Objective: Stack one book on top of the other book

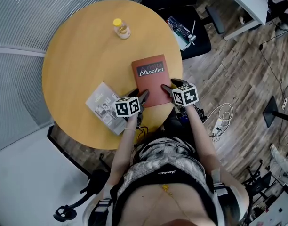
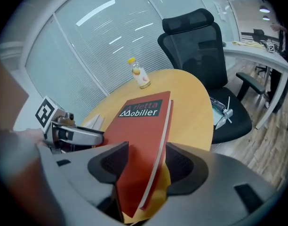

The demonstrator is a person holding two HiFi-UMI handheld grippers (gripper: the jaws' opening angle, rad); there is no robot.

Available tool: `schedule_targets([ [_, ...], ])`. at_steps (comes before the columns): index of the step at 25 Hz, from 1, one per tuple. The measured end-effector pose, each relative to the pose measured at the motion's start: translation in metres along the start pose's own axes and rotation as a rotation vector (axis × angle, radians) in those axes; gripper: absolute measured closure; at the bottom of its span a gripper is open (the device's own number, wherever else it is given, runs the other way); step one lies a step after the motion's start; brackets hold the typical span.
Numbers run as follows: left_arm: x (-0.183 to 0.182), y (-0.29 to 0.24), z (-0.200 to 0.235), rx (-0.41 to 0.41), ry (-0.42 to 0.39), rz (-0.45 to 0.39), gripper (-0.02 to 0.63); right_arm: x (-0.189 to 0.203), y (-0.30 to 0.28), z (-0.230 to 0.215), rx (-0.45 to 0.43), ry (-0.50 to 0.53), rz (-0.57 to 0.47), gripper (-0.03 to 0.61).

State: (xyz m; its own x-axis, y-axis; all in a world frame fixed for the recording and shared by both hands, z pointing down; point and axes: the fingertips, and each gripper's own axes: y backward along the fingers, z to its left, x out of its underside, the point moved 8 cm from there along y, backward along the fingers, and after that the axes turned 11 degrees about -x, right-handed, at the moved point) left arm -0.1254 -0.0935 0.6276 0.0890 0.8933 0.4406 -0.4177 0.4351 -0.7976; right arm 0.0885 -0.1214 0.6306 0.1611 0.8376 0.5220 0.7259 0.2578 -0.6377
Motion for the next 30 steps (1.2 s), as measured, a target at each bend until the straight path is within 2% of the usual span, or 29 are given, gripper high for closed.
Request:
schedule_targets([
  [5,0.0009,-0.0017,0.0019,-0.006,0.002,0.003,0.389,0.0018,-0.0047,-0.0013,-0.011,0.002,0.013,0.344],
  [8,0.0016,-0.0029,0.0052,-0.021,0.015,0.008,0.441,0.0020,-0.0039,-0.0033,-0.011,-0.005,0.008,0.345],
  [30,0.0034,-0.0039,0.0056,-0.038,-0.011,0.004,0.442,0.0033,-0.0059,-0.0013,-0.004,0.005,0.006,0.357],
])
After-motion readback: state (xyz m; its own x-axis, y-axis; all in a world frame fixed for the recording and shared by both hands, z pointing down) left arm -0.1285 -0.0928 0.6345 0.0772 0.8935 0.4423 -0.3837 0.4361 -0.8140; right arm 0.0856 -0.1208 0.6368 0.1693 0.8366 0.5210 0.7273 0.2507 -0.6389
